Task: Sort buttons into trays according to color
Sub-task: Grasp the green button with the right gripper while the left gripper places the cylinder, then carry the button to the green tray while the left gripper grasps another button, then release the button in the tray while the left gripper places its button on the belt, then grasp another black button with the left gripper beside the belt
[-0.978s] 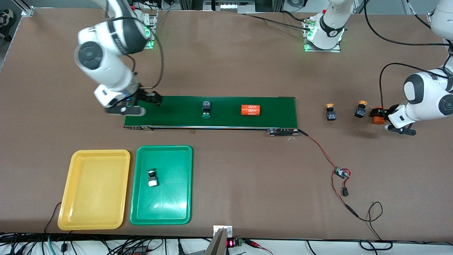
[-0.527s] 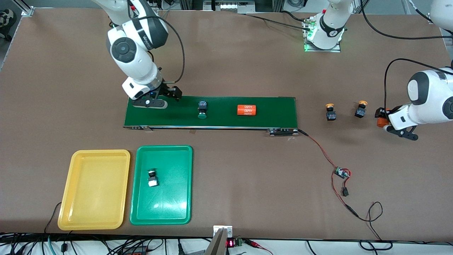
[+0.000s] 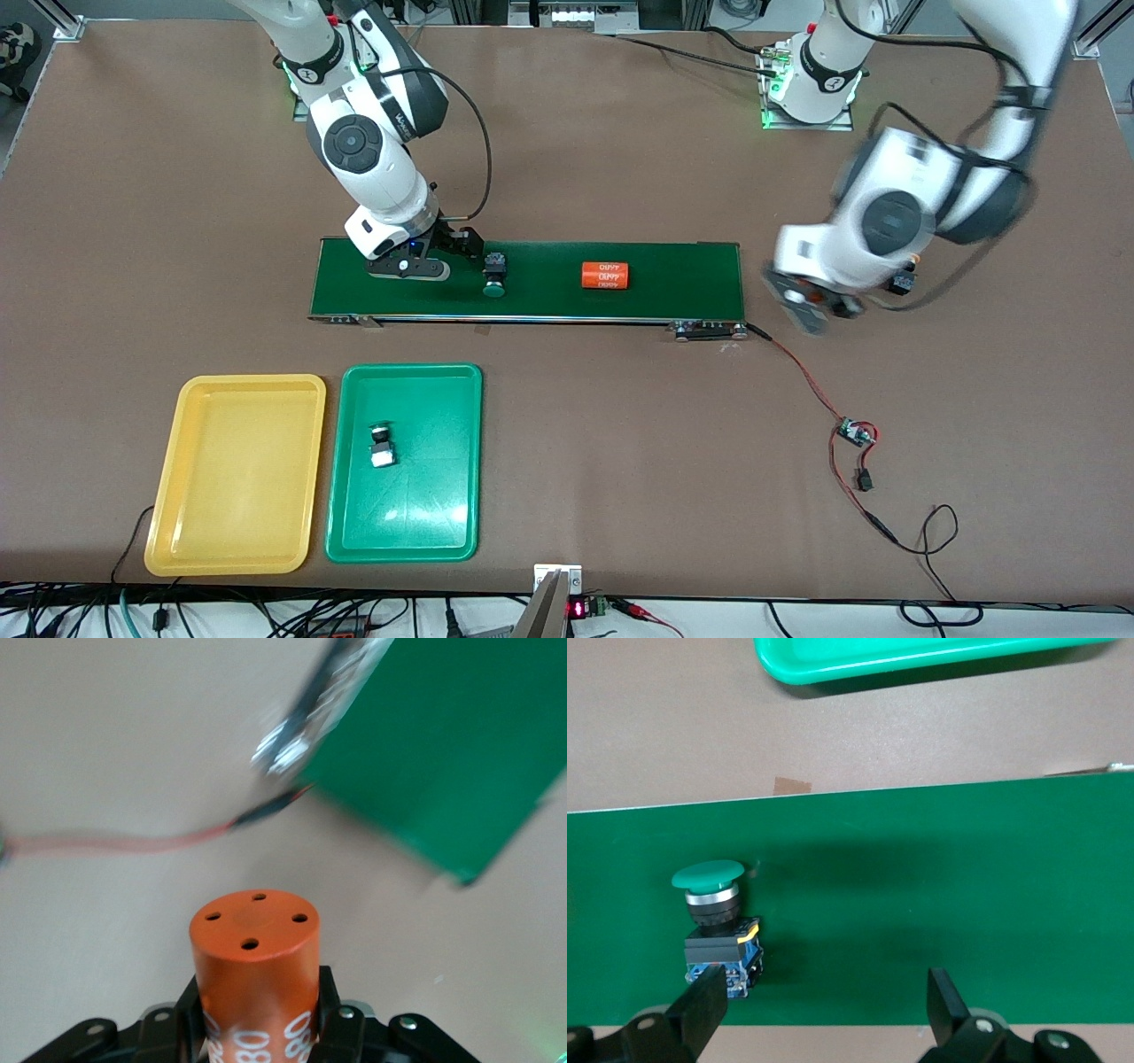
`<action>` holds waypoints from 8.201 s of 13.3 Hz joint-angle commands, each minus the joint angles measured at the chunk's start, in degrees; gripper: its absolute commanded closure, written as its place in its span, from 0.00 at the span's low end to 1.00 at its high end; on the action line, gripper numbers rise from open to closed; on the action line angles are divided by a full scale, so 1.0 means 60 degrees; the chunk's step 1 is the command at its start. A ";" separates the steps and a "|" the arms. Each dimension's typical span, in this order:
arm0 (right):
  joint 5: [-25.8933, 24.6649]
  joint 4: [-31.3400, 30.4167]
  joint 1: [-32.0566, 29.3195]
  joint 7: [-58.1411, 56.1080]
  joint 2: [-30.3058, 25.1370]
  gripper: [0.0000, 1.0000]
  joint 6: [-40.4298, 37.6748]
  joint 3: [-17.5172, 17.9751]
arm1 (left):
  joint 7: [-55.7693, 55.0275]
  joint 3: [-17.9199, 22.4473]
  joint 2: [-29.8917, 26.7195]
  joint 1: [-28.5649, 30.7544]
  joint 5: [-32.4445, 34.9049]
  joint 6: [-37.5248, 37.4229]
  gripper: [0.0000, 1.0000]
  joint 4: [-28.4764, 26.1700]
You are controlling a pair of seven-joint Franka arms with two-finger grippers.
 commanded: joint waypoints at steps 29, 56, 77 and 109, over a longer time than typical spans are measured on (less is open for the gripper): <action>-0.1081 0.0226 0.0050 -0.1750 0.0938 0.99 0.0127 -0.0459 | 0.3027 0.2387 0.0244 -0.0982 -0.0395 0.2240 0.00 0.0325; -0.0950 0.7331 -0.0185 -0.4197 0.5889 0.93 -0.0298 -0.2071 | -0.4709 0.4003 0.1298 -0.0497 -0.3210 0.2783 0.20 -0.2575; -0.0730 0.4143 -0.0067 -0.3977 0.2935 0.00 -0.0209 -0.2598 | -0.8426 0.1073 0.0345 -0.1814 -0.3298 0.1915 1.00 -0.1022; -0.0715 0.0988 -0.0639 -0.3713 -0.1128 0.00 -0.1983 -0.2510 | -0.2584 0.3241 0.0565 0.2227 -0.0134 0.1347 0.00 -0.1593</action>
